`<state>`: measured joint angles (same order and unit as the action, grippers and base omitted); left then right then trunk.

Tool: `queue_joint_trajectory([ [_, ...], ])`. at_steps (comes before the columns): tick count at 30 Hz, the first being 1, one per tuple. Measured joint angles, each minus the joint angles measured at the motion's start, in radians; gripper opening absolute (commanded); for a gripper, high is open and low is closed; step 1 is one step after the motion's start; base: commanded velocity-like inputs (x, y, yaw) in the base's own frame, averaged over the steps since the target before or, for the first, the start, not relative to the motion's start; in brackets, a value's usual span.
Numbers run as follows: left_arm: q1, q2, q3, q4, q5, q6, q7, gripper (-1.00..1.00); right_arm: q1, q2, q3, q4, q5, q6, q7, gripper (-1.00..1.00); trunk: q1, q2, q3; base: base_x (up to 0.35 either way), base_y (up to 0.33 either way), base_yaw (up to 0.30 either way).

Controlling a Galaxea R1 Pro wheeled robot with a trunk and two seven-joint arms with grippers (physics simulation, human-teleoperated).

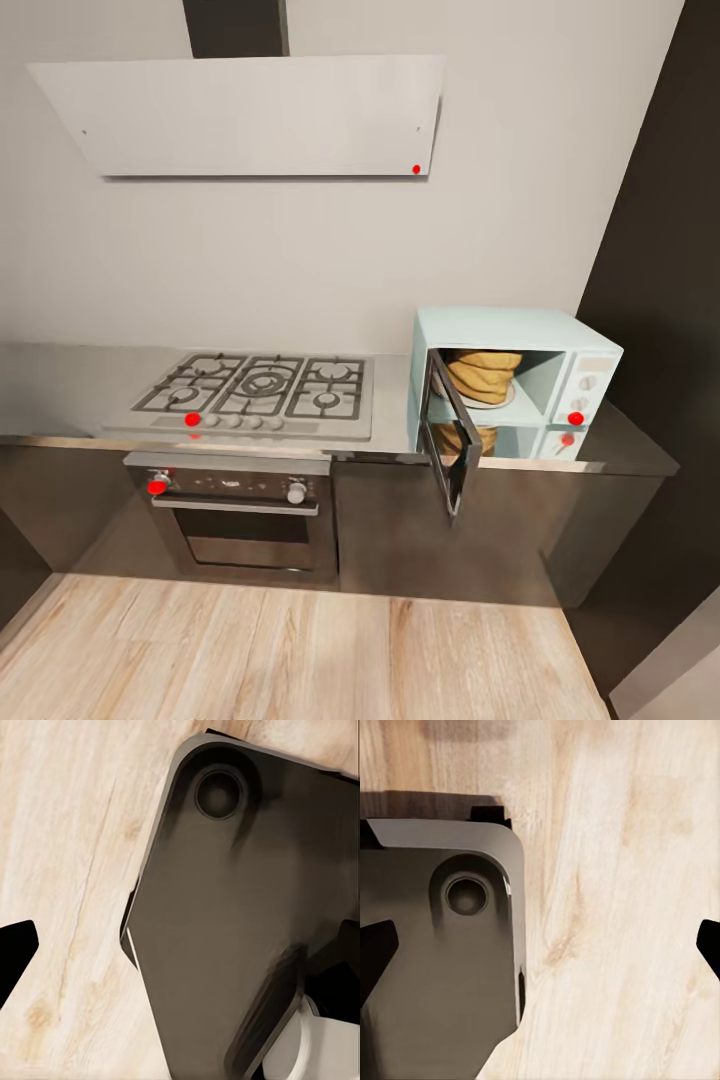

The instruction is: In the kitchen, take the popcorn bag from the countertop, put it into the microwave, and heat it until the popcorn is cooked so the cooked popcorn ends up inside the bag.

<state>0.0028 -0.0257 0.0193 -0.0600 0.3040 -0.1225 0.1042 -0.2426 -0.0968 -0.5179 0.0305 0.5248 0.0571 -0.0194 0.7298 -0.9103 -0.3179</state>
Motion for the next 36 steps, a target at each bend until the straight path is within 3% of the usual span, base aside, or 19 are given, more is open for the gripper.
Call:
queue_joint_trajectory([
  [8, 0.000, -0.001, -0.001, 0.000, 0.000, 0.000, -0.004, 1.00, 0.000, -0.002, 0.001, -0.001, 0.001, 0.002, 0.000, 1.00, 0.000, 0.000, 0.000, 0.000, -0.065, 0.000],
  [36, 0.000, 0.000, -0.001, 0.001, 0.002, 0.002, -0.003, 1.00, 0.000, -0.006, 0.001, -0.001, 0.000, 0.001, 0.000, 1.00, 0.000, 0.000, 0.000, 0.000, -0.278, 0.000],
])
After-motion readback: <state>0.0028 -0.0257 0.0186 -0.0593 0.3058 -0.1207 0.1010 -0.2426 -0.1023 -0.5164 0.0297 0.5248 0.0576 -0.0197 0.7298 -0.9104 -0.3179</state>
